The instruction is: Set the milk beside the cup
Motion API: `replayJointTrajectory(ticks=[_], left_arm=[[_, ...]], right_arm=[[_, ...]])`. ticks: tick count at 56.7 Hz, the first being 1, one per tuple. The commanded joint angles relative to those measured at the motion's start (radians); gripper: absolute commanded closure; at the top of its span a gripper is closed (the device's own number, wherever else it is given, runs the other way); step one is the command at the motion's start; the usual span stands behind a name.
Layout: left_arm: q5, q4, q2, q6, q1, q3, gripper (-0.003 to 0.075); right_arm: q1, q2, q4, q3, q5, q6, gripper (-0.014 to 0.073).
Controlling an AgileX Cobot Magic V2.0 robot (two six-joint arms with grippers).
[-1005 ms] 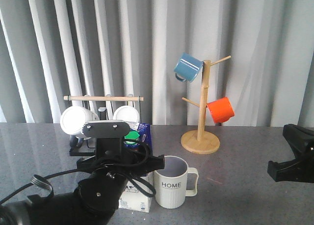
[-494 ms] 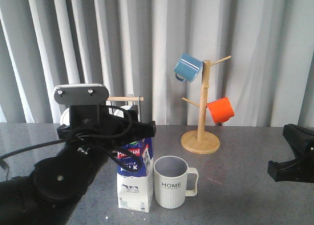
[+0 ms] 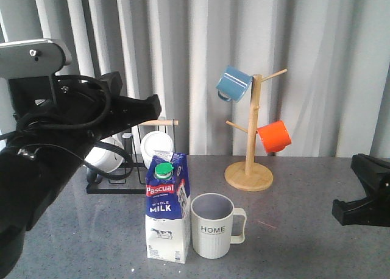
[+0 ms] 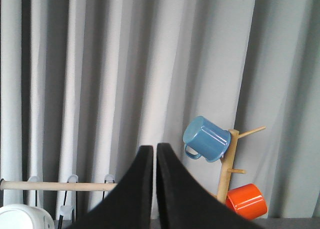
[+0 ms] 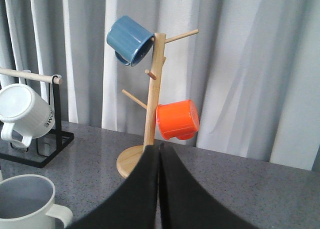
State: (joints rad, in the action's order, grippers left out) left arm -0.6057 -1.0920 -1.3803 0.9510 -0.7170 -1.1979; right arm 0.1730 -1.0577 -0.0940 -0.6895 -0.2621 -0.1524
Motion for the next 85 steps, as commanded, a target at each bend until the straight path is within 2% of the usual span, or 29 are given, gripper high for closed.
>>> replayJointTrajectory(ticks=[1,5,15,21,54,58,61,67,72,76,81,85], left_arm=[[-0.042,0.046,0.039,0.005,-0.003,-0.034,0.0728],[-0.071,0.121,0.039,0.005,-0.002,-0.034,0.0728],[-0.141,0.521,0.043,0.005,0.044,-0.034,0.0728],[-0.141,0.644,0.046,0.004,0.076,-0.034,0.0727],[-0.113,0.639,0.032,-0.004,0.086,-0.031,0.0727],[-0.003,0.641,0.050,-0.074,0.086,-0.031,0.0727],[0.129,0.668,0.071,-0.148,0.094,-0.027,0.0727],[0.345,0.814,0.144,-0.392,0.149,0.040,0.0727],[0.390,0.975,0.218,-0.686,0.196,0.138,0.0727],[0.402,1.104,0.290,-0.856,0.242,0.240,0.0727],[0.402,1.155,0.391,-0.951,0.300,0.388,0.0727],[0.401,1.154,0.473,-0.951,0.342,0.507,0.0727]], right_arm=[[-0.004,0.019,0.007,-0.028,-0.074,-0.010,0.0602],[-0.004,0.019,0.007,-0.028,-0.074,-0.010,0.0602],[-0.004,0.019,0.007,-0.028,-0.074,-0.010,0.0602],[-0.004,0.019,0.007,-0.028,-0.074,-0.010,0.0602],[-0.004,0.019,0.007,-0.028,-0.074,-0.010,0.0602],[-0.004,0.019,0.007,-0.028,-0.074,-0.010,0.0602],[-0.004,0.019,0.007,-0.028,-0.074,-0.010,0.0602],[-0.004,0.019,0.007,-0.028,-0.074,-0.010,0.0602],[-0.004,0.019,0.007,-0.028,-0.074,-0.010,0.0602],[-0.004,0.019,0.007,-0.028,-0.074,-0.010,0.0602],[-0.004,0.019,0.007,-0.028,-0.074,-0.010,0.0602],[-0.004,0.019,0.007,-0.028,-0.074,-0.010,0.0602]])
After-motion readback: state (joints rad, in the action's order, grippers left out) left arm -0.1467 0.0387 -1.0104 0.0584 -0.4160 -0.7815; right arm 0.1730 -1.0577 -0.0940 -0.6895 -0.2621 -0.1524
